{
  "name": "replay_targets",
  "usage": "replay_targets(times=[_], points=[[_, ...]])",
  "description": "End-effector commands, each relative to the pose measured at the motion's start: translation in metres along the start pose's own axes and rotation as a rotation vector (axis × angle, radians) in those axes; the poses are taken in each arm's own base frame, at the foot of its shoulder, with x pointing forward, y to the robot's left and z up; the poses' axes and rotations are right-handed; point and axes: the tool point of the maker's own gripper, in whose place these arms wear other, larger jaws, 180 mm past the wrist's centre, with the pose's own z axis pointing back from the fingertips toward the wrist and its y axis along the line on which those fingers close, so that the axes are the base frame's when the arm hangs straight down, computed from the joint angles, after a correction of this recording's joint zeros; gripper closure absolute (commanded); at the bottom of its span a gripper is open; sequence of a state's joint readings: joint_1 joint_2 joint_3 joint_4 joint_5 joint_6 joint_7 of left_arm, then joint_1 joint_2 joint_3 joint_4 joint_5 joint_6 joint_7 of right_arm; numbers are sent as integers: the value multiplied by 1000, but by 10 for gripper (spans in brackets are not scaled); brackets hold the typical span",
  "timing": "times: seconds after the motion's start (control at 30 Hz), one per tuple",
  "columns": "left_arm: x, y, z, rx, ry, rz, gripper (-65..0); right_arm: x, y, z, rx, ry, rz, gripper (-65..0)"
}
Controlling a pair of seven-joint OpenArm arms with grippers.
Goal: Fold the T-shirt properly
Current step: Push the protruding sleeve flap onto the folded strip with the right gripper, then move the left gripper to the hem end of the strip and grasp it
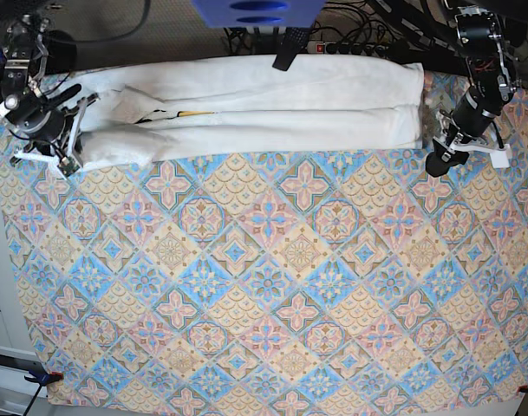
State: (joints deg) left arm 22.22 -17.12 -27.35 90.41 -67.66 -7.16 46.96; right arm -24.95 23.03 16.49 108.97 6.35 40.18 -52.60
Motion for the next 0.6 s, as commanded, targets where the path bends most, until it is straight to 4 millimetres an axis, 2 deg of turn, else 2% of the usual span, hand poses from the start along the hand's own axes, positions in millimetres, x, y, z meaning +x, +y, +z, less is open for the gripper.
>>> replay_targets(times=[0.0, 0.1, 0.23, 0.33, 0.43, 0.5, 0.57], points=[[11, -7, 2, -24, -25, -22, -289, 1, -4, 5, -13, -6, 14, -2], [11, -7, 2, -23, -25, -23, -289, -16, 9, 6, 18, 46, 20, -2], [11, -7, 2, -23, -23, -23, -289, -26, 14, 6, 32, 82, 21, -19], [9, -7, 2, -23, -16, -23, -289, -31, 13, 6, 28, 113, 22, -98], [-4, -3, 3, 3, 75, -58, -289, -35, 10, 8, 19, 130, 17, -189], [-9, -3, -1, 32, 143, -111, -289, -36, 10, 8, 19, 132, 19, -215], [-12, 9, 0, 104, 208, -190, -289, -35, 9, 9, 18, 131, 20, -217]])
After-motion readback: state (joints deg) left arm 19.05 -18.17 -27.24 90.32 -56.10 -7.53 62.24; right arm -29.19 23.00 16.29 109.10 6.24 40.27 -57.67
